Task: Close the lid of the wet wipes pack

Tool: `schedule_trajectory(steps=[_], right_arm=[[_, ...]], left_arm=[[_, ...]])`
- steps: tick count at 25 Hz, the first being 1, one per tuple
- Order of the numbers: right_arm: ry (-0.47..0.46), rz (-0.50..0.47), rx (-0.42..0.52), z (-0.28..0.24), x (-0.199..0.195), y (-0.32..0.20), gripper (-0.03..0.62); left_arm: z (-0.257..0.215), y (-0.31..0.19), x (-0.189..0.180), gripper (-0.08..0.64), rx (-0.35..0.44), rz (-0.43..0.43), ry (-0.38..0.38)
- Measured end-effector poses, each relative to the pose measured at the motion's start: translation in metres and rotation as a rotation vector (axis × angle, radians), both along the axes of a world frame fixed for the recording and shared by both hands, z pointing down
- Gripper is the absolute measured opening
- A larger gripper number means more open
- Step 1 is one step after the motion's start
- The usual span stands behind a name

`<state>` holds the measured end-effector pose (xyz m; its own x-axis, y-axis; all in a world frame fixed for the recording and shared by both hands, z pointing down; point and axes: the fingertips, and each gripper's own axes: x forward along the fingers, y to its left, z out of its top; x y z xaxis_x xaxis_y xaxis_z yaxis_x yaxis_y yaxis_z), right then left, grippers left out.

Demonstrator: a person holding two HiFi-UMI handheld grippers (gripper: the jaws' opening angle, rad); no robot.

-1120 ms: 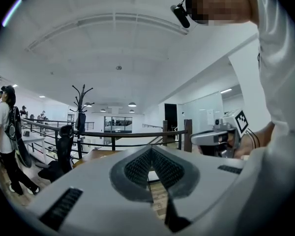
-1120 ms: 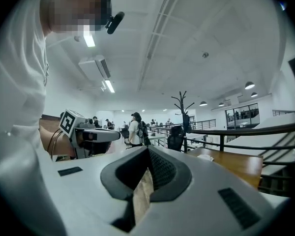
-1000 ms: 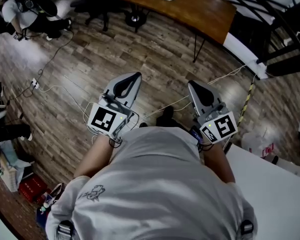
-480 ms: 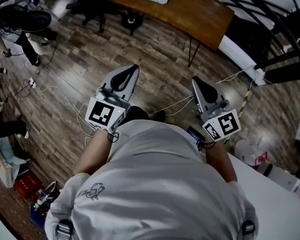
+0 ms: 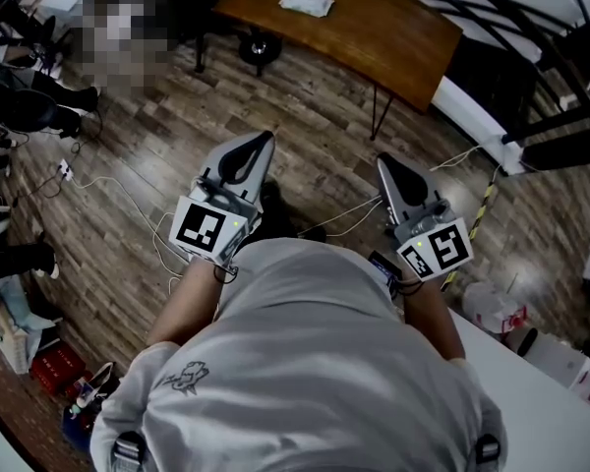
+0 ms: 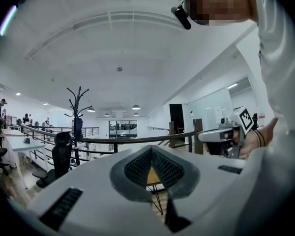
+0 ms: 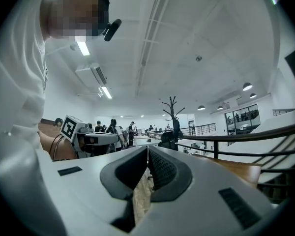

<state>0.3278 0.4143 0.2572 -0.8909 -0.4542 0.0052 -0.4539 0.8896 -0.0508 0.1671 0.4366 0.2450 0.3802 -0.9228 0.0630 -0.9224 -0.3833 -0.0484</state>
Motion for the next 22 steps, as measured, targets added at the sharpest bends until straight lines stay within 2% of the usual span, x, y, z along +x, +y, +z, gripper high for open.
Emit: schedule_trajectory(steps=[11, 16, 22], right_arm=[[0.006, 0.015, -0.016, 0.002, -0.028, -0.039, 0.035], [0.017, 0.015, -0.029, 0.006, -0.065, -0.067, 0.035], [0.030, 0.014, -0.033, 0.001, -0.128, -0.109, 0.035]], left_arm=[[0.009, -0.049, -0.029, 0.012, -0.024, 0.022, 0.047], [0.018, -0.078, -0.064, 0.012, -0.035, 0.037, 0.054], [0.014, -0.122, -0.119, 0.012, -0.044, 0.074, 0.062]])
